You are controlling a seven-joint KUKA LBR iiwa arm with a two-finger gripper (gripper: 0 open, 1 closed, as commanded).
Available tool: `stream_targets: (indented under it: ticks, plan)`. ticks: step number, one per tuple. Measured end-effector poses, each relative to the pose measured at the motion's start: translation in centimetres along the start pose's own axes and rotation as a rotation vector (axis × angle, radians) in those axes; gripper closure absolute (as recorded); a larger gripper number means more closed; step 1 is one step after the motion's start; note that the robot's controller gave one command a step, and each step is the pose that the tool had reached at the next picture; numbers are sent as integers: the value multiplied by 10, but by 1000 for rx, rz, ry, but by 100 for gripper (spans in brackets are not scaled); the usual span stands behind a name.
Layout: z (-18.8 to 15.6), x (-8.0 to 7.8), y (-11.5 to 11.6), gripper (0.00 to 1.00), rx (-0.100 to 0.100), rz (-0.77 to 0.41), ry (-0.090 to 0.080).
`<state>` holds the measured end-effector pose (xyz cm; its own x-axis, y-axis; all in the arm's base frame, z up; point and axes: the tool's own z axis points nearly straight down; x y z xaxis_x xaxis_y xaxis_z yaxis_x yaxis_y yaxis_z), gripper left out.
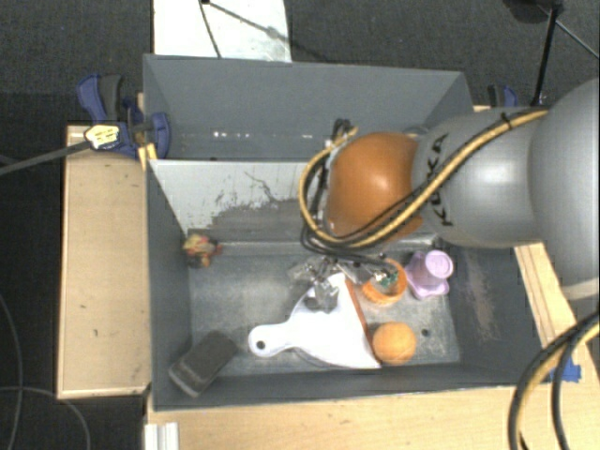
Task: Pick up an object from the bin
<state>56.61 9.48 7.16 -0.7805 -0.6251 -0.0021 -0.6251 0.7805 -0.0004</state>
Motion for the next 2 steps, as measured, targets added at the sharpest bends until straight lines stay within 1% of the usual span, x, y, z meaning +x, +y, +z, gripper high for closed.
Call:
stream_targets:
  ticks: [1,2]
  plan:
    - [0,0,0,100,0,2,0]
    - [-164,8,3,100,3,3,-5]
